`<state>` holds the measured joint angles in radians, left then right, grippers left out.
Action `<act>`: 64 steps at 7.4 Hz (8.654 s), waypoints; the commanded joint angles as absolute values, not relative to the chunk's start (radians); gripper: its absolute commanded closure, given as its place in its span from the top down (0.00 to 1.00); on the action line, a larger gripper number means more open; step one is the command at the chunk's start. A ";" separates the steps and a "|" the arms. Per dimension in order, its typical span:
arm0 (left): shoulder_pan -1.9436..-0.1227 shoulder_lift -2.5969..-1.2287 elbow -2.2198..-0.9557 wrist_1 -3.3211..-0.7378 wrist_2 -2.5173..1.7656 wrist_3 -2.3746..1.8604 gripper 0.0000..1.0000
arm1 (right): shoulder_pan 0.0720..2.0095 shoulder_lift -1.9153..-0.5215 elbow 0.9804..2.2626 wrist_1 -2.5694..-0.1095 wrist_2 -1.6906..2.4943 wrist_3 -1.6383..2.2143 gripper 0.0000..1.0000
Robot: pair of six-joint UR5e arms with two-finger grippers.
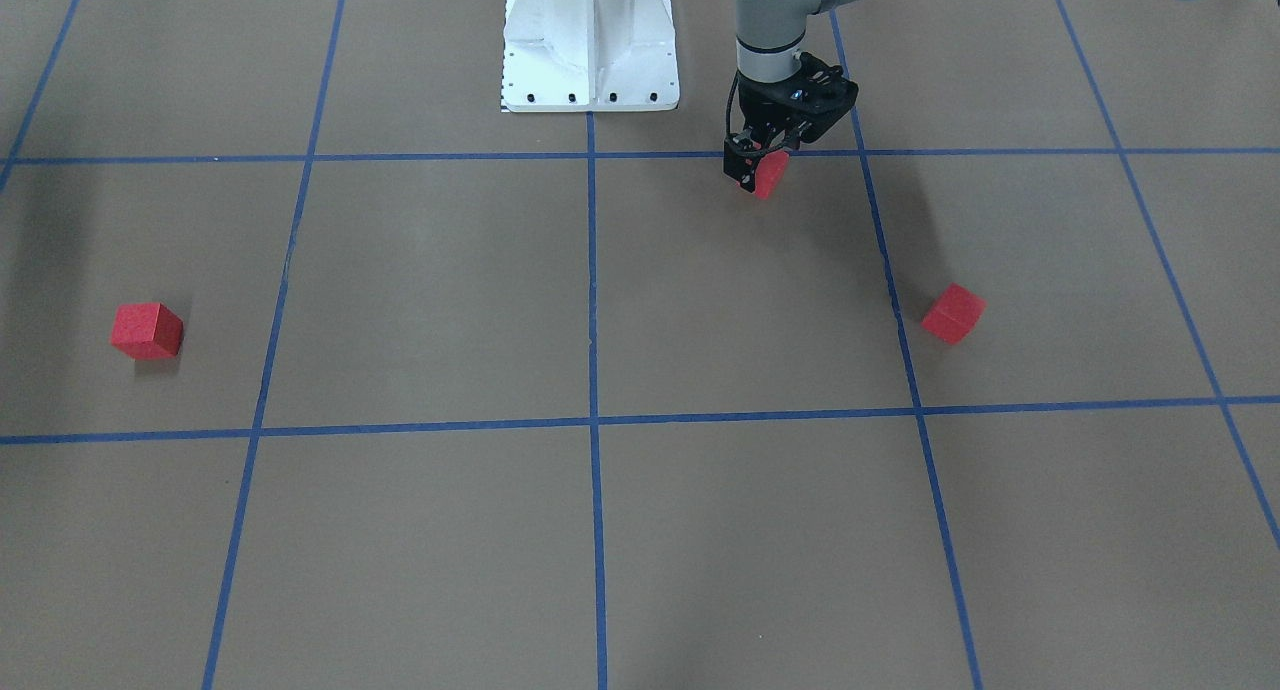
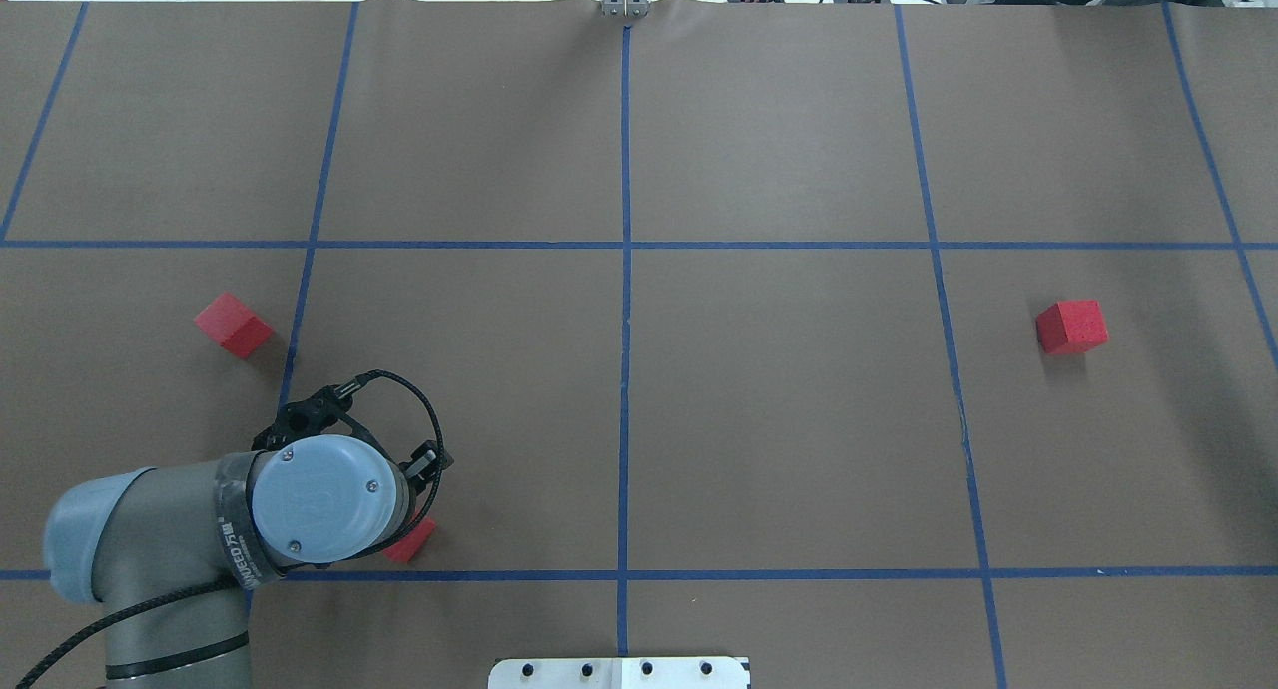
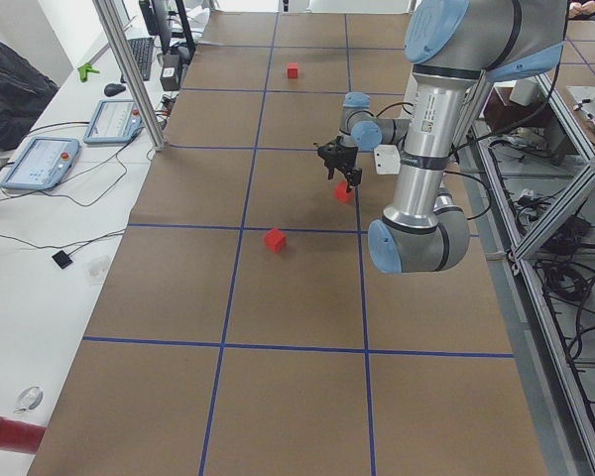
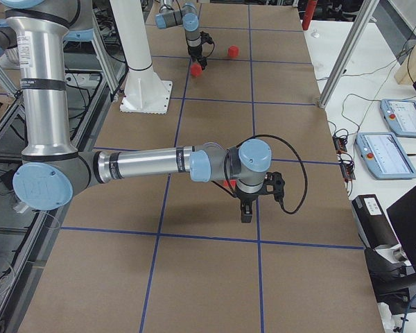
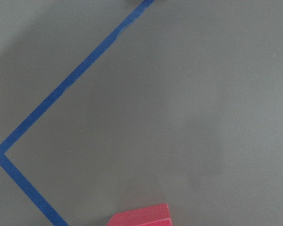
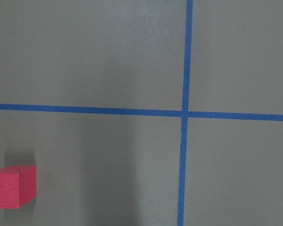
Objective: Form red blocks into L shape at center
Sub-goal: 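Lower the left gripper over the red cube and close on it, then carry the red cube with the left gripper to the table center and release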
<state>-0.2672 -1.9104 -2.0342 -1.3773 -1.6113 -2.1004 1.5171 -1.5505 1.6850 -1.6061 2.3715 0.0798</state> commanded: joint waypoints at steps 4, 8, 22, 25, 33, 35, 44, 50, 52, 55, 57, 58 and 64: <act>-0.265 -1.933 -1.999 -1.378 -1.614 -2.100 0.83 | 1.517 -1.554 1.686 -1.606 2.372 0.080 0.99; -0.276 -1.908 -2.035 -1.346 -1.620 -2.085 0.98 | 1.517 -1.554 1.686 -1.606 2.372 0.078 0.99; -0.239 -1.916 -2.025 -1.328 -1.614 -2.097 1.00 | 1.517 -1.558 1.686 -1.606 2.370 0.078 0.99; -0.236 -1.916 -2.017 -1.333 -1.614 -2.098 0.96 | 1.517 -1.562 1.686 -1.606 2.370 0.080 0.99; -0.304 -1.959 -2.085 -1.313 -1.614 -2.053 0.00 | 1.519 -1.560 1.689 -1.606 2.372 0.081 0.99; -0.342 -2.035 -2.063 -1.313 -1.592 -1.851 0.00 | 1.519 -1.560 1.693 -1.606 2.372 0.084 0.99; -0.459 -2.532 -1.421 -1.548 -1.489 -1.281 0.00 | 1.517 -1.548 1.689 -1.606 2.376 0.089 0.99; -0.483 -2.600 -1.230 -1.660 -1.508 -1.214 0.00 | 1.519 -1.548 1.690 -1.606 2.376 0.089 0.99; -0.483 -2.596 -1.227 -1.660 -1.532 -1.192 0.00 | 1.517 -1.548 1.690 -1.606 2.376 0.090 0.99; -0.483 -2.595 -1.203 -1.660 -1.572 -1.192 0.00 | 1.517 -1.548 1.689 -1.606 2.375 0.089 0.99; -0.486 -2.595 -1.203 -1.658 -1.575 -1.192 0.10 | 1.517 -1.548 1.687 -1.606 2.375 0.089 0.99; -0.488 -2.595 -1.203 -1.658 -1.583 -1.192 0.48 | 1.519 -1.546 1.689 -1.606 2.375 0.089 0.99; -0.630 -2.589 -1.299 -1.649 -1.754 -1.190 1.00 | 1.514 -1.508 1.713 -1.612 2.379 0.077 0.99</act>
<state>-0.5641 -2.5948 -1.2411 -1.6497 -1.6833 -1.1906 1.5162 -1.5350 1.7025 -1.6061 2.3754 0.0866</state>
